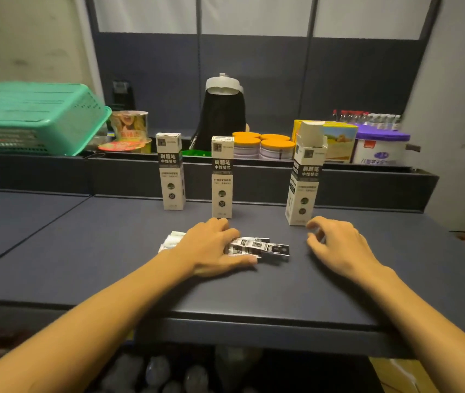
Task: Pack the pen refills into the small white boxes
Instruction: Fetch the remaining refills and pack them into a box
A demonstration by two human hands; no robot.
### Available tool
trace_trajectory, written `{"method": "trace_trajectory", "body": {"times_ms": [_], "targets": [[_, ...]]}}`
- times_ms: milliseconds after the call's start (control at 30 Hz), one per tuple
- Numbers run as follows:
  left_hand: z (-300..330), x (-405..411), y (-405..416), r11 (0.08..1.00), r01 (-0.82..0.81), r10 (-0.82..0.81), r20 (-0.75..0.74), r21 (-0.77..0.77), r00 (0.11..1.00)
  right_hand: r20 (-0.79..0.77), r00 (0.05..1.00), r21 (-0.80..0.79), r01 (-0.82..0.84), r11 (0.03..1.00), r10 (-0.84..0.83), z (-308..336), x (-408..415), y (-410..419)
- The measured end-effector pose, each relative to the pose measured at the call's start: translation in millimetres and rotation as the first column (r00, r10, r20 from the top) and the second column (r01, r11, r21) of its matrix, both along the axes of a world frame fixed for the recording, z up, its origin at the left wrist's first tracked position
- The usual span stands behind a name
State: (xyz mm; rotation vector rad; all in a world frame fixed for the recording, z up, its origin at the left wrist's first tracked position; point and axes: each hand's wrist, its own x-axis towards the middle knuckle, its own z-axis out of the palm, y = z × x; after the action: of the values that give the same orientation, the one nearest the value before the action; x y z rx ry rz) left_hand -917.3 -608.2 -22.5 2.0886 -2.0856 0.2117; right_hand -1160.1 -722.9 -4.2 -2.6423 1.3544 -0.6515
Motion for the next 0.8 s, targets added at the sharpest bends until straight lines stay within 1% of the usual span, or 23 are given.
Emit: {"method": "trace_trajectory", "body": {"times_ms": [167,367,467,633,800], "targets": [[0.5,-13.4,0.9,0.998,-0.055,0.055,0.012,-0.009,0.998,0.033,0.999,0.005,-0.036,0.999,0.035,-2.1,-10.6,-11.1],[13.1,-22.6,-21.3,0.995,-0.086,0.084,-0.028,-0.049,0.996,0.051,0.998,0.0,-0.033,0.999,0.033,3.9,-15.3,-27.6],[25.5,-31.9,-40.9,0.994,-0.076,0.068,-0.098,-0.08,0.993,0.053,0.998,-0.011,-0.018,1.0,0.018,4.7,-19.9,-34.2],[35.5,-48.2,-80.4,0.994,-0.071,0.05,-0.218,-0.088,0.975,0.053,0.999,-0.013,0.013,1.0,-0.013,4.9,-26.6,-46.0],[39.5,-56.4,-120.2,0.99,-0.084,0.028,-0.416,-0.117,0.909,0.044,0.998,-0.028,0.045,0.999,-0.044,4.5,-30.2,-57.5]]}}
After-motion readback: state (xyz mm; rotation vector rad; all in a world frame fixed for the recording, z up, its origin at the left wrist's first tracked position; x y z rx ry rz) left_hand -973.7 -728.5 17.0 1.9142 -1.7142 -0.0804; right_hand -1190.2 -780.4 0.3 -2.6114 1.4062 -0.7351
